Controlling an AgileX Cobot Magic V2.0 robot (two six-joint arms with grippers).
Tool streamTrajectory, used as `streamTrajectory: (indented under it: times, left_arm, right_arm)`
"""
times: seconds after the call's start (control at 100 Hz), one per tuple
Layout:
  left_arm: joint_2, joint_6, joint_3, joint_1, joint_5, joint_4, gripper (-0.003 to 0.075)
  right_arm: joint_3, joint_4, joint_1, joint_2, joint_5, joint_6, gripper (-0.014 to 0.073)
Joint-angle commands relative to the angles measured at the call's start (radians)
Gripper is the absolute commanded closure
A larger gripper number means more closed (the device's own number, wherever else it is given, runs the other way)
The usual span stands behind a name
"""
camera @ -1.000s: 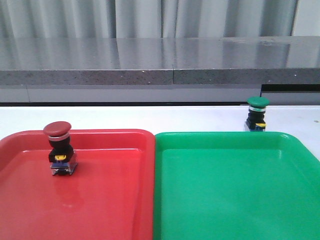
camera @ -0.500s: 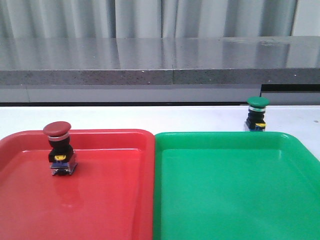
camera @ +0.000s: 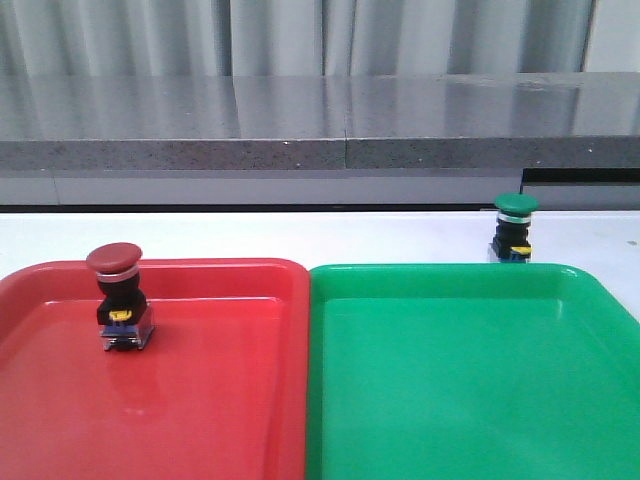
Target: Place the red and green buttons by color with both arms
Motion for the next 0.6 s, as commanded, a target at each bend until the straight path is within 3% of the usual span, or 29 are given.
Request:
streamTrajectory:
  times: [0.0,0.26,0.48,0.59]
  left_arm:
    - [-0.030,-0.002,0.042,0.001,-0.084,-0.008,0.0739]
    - [-0.030,-0.002,0.042,0.001,-0.084,-0.008,0.0739]
    - [-0.030,-0.002,0.042,0.001,-0.084,-0.008,0.0740]
    - [-0.030,-0.002,0.042,0.001,-0.084,-0.008,0.0739]
  right_arm:
    - [-0.015,0.001,-0.008,-0.023,-0.079,-0.007,0.0704]
    - [-0.015,0.001,-0.008,-0.023,-0.080,-0.007,0.0704]
    - [-0.028,0.001,-0.008,-0.023,-0.258,-0.007,0.0704]
    - [-0.103,0.002,-0.008,-0.016,-0.236,-0.007,0.0704]
